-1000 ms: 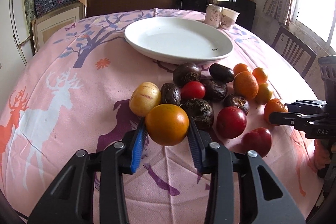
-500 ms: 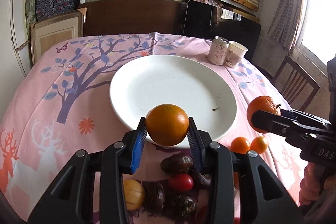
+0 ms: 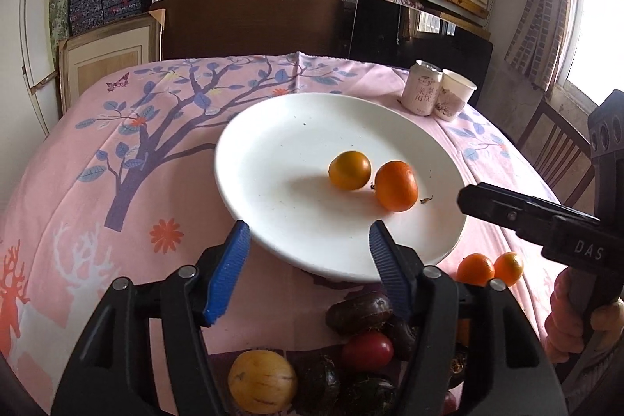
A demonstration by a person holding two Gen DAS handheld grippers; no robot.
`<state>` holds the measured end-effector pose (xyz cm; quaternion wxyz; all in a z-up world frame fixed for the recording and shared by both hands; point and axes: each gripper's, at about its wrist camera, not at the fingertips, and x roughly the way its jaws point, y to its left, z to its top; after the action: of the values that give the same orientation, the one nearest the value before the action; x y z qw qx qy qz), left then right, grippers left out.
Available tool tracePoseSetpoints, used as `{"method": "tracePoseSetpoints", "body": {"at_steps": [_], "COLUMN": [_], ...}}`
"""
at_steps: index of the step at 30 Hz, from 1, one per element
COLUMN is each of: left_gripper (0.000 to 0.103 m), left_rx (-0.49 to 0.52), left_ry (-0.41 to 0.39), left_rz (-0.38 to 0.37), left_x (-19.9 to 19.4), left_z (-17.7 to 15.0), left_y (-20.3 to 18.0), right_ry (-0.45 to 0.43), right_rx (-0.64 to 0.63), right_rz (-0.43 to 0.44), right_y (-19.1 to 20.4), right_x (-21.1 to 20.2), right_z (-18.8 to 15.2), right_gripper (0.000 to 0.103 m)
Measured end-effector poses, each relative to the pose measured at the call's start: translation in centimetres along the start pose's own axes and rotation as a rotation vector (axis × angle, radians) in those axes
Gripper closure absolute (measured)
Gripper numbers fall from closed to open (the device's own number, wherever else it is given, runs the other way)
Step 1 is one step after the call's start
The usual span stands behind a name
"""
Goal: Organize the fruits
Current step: 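Carry both fruits over the white plate and open both tools to release, then grasp the pale yellow round fruit with the left tool while the right grasps a yellow citrus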
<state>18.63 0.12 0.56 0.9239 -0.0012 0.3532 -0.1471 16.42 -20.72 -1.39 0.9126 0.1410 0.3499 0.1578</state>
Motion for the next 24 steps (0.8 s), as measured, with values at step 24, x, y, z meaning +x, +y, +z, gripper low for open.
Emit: {"method": "tracePoseSetpoints", "body": {"at_steps": [24], "left_gripper": [0.008], "left_rx": [-0.171], "left_ry": [0.073], "left_rz": [0.068], "left_x": [-3.5], "left_z": [-7.3], "left_y": [4.7], "right_ry": [-0.113], "right_rx": [0.176], "right_rz": [-0.038], "right_y": [-4.6], "right_x": [-7.9], "right_z": [-5.8], "right_gripper": [0.018]}}
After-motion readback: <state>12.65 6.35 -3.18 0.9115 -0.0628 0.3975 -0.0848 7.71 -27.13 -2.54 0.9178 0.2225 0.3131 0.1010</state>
